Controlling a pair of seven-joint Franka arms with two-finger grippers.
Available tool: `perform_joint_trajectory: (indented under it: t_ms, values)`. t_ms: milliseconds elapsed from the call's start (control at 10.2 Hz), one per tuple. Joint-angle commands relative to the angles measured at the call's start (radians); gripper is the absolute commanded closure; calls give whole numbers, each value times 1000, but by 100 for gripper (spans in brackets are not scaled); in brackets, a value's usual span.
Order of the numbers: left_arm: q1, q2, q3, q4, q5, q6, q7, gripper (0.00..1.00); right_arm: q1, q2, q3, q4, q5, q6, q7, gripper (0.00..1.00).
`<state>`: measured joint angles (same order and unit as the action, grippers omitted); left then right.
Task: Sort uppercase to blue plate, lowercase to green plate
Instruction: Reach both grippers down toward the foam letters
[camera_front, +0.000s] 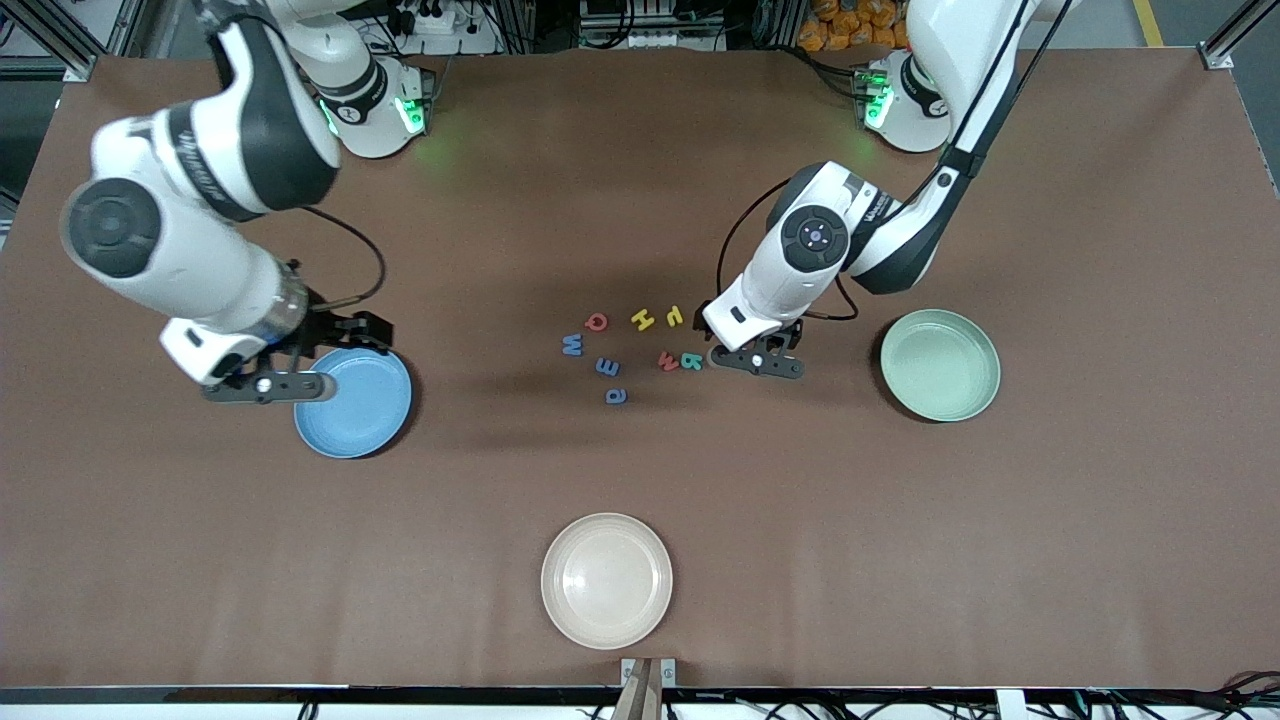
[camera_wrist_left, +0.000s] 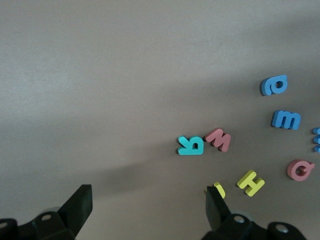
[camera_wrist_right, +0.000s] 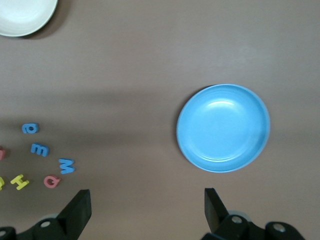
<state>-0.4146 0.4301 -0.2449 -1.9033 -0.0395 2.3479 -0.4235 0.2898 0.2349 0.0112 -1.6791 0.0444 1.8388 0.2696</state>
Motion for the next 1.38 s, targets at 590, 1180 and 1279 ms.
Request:
perform_joint_trajectory:
  t_ms: [590,1180,1279]
  values:
    - [-29,36,-20,36,-31,13,-415,0,86,84,177,-298,17,486,258,3]
    - [-35,77,-13,41,-165,69,-496,0,138,225,216,-307,0,622,390,9]
    - [-44,85,-13,41,-162,83,-521,0,149,234,216,-306,-1,623,392,11]
